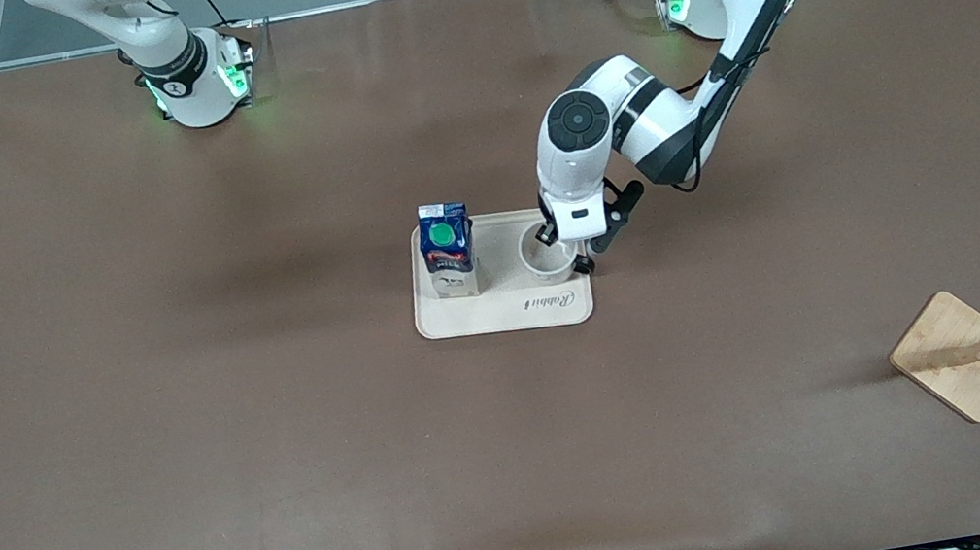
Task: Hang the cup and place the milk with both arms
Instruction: 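Lower the left gripper and grasp the white mug by its rim, then carry the mug toward the wooden stand while the right gripper reaches the milk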
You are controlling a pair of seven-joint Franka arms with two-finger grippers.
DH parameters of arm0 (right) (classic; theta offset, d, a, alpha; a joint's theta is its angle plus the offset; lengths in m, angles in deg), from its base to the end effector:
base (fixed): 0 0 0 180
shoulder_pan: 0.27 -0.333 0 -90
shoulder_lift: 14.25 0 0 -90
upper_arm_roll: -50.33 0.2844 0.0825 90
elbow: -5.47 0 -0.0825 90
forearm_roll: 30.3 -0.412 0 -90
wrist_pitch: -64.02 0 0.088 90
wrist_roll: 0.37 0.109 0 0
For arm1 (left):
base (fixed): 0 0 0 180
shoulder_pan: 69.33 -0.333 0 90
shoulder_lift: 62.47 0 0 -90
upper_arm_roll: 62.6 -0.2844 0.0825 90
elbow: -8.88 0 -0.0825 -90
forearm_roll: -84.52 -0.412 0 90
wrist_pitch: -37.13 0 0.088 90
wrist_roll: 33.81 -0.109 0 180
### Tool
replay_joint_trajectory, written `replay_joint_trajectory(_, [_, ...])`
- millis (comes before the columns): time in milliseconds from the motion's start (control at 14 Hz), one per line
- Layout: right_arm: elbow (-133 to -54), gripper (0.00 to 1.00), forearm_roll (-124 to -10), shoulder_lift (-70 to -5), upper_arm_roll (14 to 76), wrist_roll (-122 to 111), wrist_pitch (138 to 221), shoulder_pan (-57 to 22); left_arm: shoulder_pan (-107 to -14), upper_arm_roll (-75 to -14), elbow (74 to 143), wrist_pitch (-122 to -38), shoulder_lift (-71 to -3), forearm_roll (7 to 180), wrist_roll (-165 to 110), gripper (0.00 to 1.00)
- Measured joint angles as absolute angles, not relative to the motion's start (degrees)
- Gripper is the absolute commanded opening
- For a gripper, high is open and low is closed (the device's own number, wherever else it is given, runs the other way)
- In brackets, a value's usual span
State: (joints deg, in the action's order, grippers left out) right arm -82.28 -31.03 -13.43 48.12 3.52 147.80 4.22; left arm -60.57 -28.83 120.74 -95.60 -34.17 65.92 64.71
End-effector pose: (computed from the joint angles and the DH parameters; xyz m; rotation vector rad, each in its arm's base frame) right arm 0.5636 -0.0648 0.6093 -3.1126 0.2868 0.0854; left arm 0.4628 -0.4129 0.2097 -2.8807 -1.2223 0.0628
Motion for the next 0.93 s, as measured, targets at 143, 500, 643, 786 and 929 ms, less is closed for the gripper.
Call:
replay_joint_trajectory(143, [-82.3,1.00,-31.1,-13.7,48.4,3.5,147.8,4.2,-61.6,-28.9,119.2,-95.3,-35.5,64.9,61.7,0.00])
replay_joint_trajectory(500, [-82.3,1.00,-31.2,-14.3,49.3,3.4,147.8,0.2,-66.0,-29.0,110.7,-80.0,-43.5,64.6,43.9,0.00])
replay_joint_trajectory(643, [-82.4,1.00,-31.2,-14.8,49.5,3.4,147.7,-3.2,-70.0,-29.0,107.8,-75.1,-46.1,64.6,33.9,0.00])
replay_joint_trajectory(786, [-82.7,1.00,-31.2,-16.5,49.6,3.4,147.0,-5.8,-74.6,-29.1,106.2,-73.3,-47.9,64.6,24.5,0.00])
replay_joint_trajectory(929, [-82.7,1.00,-31.3,-18.4,49.7,3.4,145.8,-7.2,-78.6,-29.1,104.9,-71.7,-48.8,64.7,16.4,0.00])
